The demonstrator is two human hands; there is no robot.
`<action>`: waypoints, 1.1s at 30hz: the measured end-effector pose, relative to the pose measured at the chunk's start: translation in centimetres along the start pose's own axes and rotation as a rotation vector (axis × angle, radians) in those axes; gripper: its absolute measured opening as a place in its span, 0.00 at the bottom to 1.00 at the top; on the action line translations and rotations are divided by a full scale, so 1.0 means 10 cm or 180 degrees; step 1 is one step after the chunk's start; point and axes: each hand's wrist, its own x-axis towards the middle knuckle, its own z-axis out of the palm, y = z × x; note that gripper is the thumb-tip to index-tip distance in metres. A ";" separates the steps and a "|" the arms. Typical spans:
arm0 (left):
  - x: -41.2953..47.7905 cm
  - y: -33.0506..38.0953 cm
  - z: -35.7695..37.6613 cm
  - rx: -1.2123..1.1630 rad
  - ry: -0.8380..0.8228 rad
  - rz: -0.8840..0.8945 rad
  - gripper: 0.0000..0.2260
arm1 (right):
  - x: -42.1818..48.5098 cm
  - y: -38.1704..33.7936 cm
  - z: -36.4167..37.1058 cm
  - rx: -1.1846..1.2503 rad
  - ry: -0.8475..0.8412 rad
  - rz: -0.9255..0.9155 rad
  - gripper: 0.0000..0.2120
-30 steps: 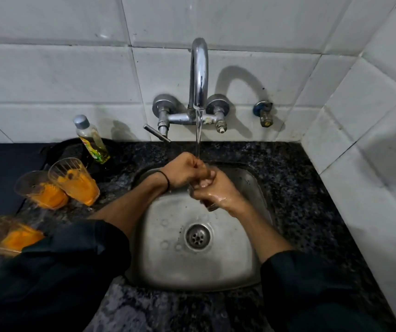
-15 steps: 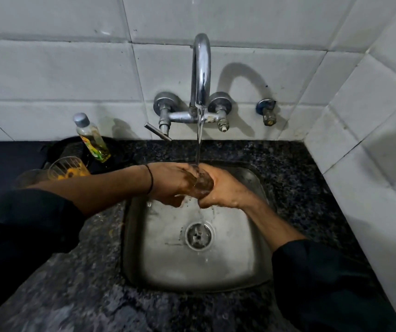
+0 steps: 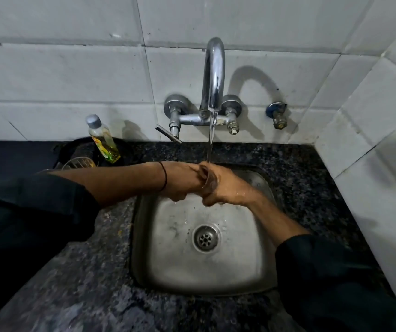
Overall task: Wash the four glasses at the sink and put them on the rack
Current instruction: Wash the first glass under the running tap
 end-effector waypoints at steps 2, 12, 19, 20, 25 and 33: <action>-0.05 0.05 -0.07 0.0233 -0.0048 0.0153 0.22 | 0.01 -0.02 -0.03 -0.0020 -0.0184 0.0082 0.28; -0.08 0.27 0.11 -0.1106 0.1334 -0.0357 0.13 | -0.09 0.21 0.08 0.0581 0.0645 -0.0490 0.20; 0.04 0.38 0.04 -0.2364 0.0931 -0.1043 0.05 | -0.02 0.04 0.22 0.0511 0.1164 -0.0350 0.09; 0.04 0.36 0.05 -0.2325 0.0706 -0.0973 0.06 | 0.00 0.07 0.17 -0.0153 0.1283 -0.0796 0.14; -0.04 0.17 0.10 0.0569 0.0106 -0.0397 0.21 | 0.03 0.14 0.02 -0.0660 0.0226 -0.0478 0.32; 0.21 0.28 -0.06 -0.0946 0.0159 -0.1376 0.10 | 0.07 0.14 0.10 0.0140 0.0675 -0.0341 0.22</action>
